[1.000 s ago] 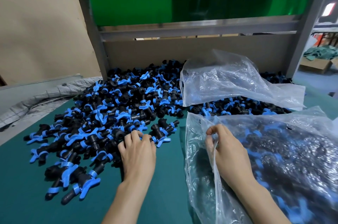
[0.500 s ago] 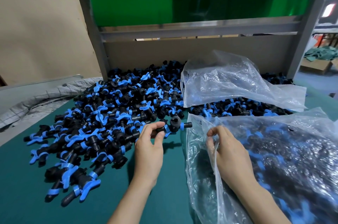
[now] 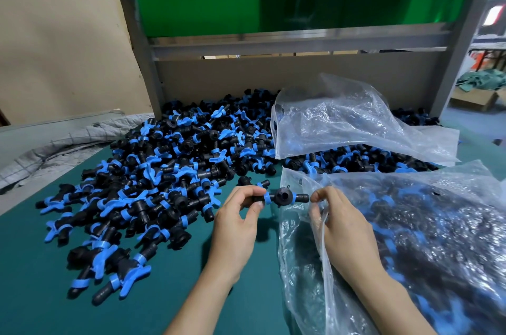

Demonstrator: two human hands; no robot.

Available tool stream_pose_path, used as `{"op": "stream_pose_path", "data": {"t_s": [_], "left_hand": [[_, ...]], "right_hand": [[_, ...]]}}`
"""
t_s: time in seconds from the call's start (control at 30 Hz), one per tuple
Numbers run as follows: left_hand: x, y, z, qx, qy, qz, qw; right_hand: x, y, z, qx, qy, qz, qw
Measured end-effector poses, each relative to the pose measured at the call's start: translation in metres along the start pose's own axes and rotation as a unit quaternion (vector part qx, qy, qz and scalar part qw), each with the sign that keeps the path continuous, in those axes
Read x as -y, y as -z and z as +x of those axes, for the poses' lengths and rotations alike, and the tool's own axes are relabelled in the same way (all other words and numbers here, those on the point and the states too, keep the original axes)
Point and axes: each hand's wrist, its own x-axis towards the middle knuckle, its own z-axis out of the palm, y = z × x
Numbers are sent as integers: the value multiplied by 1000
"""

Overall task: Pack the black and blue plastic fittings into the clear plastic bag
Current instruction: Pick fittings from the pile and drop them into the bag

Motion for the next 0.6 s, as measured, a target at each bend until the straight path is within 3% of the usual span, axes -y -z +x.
{"op": "stream_pose_path", "data": {"t_s": [0.4,0.6], "left_hand": [[1,-1,-1,10,2,-2,1000],[7,-1,1,-38,8,21,999]], "right_hand": [[0,0,0,-4,-3,1,1000],[-2,-3,0,-8,-8,0,1000]]}}
